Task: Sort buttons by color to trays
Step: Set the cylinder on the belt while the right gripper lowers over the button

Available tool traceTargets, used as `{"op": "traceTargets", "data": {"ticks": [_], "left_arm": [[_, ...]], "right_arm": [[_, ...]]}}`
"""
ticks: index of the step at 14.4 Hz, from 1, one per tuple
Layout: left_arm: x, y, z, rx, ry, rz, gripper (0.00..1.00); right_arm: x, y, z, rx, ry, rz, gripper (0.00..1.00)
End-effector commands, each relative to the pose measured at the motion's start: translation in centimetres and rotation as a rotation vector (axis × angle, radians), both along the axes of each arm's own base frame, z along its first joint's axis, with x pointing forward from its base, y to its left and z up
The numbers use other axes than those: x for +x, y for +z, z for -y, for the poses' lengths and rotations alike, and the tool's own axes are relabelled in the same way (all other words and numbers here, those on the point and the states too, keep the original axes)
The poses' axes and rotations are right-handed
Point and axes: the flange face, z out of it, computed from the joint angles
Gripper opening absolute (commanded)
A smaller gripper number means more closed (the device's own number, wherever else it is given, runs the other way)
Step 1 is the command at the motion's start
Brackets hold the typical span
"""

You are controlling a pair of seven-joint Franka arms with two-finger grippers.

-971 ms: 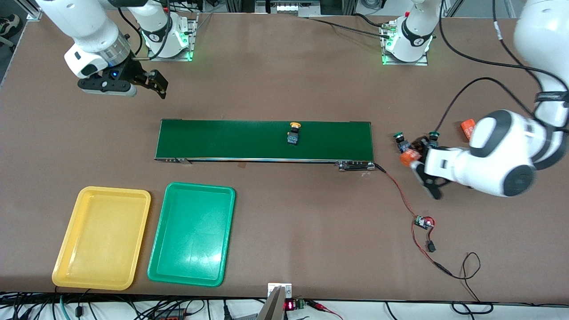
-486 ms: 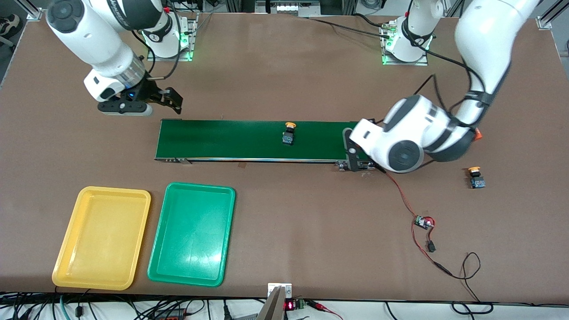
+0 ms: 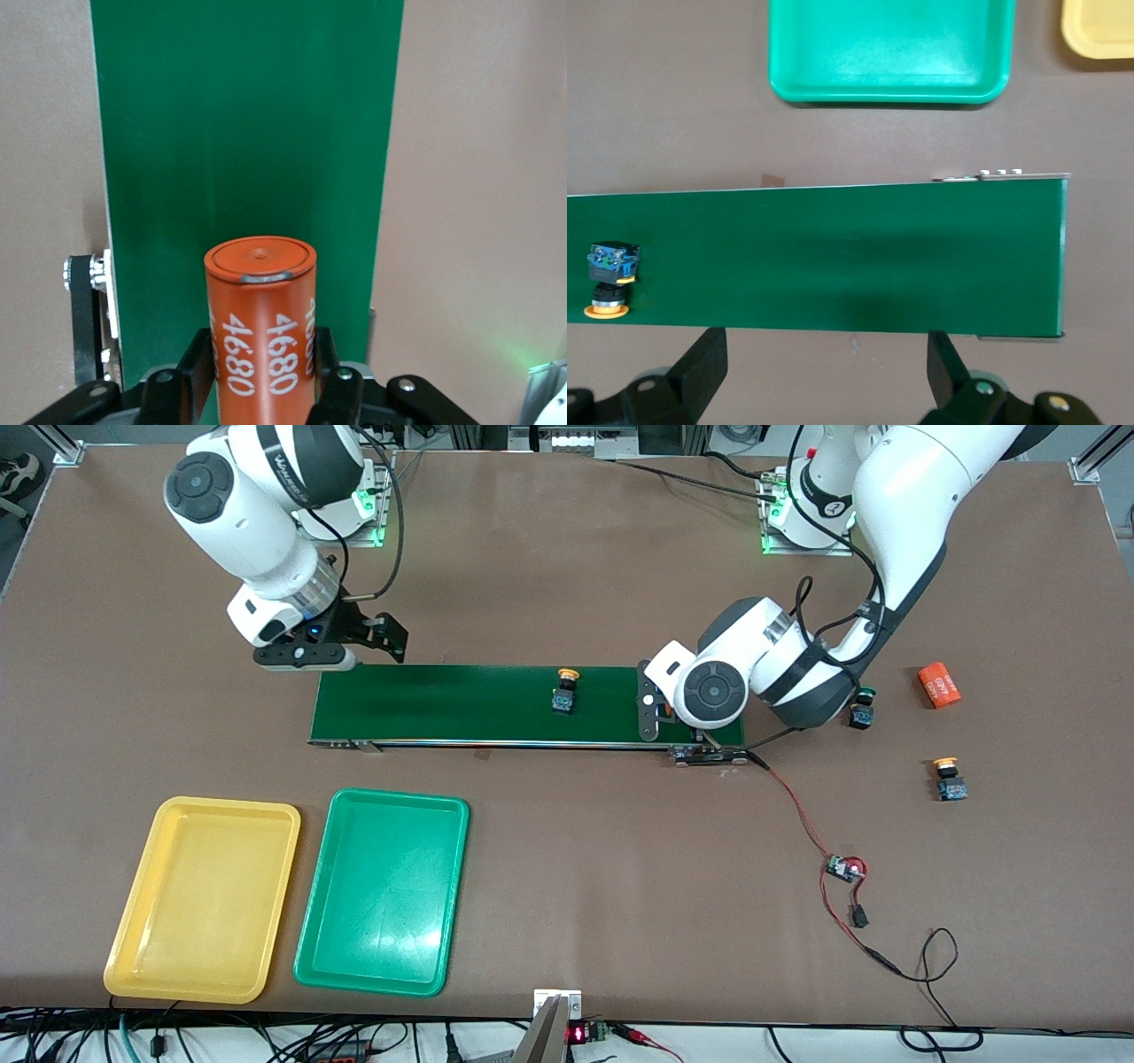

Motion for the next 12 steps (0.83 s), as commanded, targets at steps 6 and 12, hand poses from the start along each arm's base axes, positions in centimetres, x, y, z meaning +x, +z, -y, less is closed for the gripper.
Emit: {"op": "traceTargets", "data": {"ticks": [6, 12], "left_arm": [[0.1, 1.8, -0.8, 0.055, -0.011, 0.037, 1.0], [5.6, 10.2, -9.8, 0.192, 0.405, 0.135, 1.0]], "right_arm": [[0.4, -4.2, -4.2, -0.058, -0.05, 0.007, 1.0], [1.7, -5.5, -6.9, -0.066, 0.01, 0.037, 1.0]]}}
